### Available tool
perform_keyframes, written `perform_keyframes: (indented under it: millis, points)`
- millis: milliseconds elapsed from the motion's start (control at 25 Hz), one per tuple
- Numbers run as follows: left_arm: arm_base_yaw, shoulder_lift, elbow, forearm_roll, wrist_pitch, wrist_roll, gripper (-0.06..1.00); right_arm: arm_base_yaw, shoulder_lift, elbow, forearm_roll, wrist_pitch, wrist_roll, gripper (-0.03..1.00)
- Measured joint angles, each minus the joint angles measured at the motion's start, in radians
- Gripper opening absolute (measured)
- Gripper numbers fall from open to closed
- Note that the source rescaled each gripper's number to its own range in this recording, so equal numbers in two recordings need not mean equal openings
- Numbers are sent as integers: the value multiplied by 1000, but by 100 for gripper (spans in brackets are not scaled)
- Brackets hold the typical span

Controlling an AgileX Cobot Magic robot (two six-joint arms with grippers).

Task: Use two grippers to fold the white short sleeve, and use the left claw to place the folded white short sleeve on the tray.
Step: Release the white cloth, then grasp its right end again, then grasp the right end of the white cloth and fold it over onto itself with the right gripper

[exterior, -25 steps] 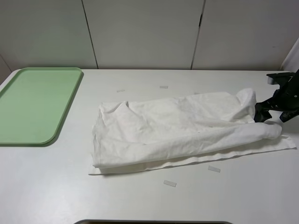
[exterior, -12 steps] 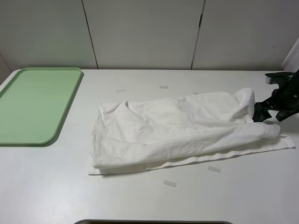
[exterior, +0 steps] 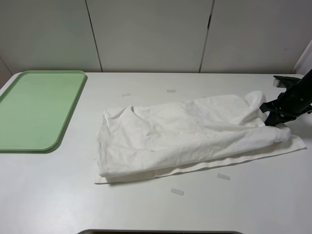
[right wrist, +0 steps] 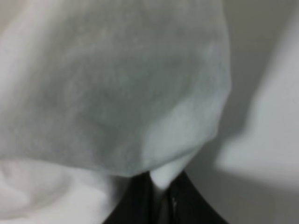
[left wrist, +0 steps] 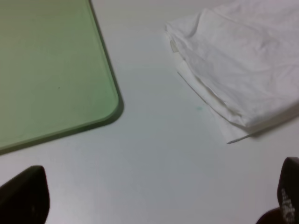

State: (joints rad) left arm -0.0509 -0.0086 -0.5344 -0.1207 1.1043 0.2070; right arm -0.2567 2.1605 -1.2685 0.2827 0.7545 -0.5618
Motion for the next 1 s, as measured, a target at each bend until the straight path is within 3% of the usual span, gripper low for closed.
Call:
perform_keyframes:
  millis: [400, 1000]
  points:
    - [0, 0, 0, 0, 0, 0, 97, 4, -30, -3, -12, 1, 1, 1]
    - [0, 0, 0, 0, 0, 0, 97, 9, -213, -16, -179, 5, 73, 1]
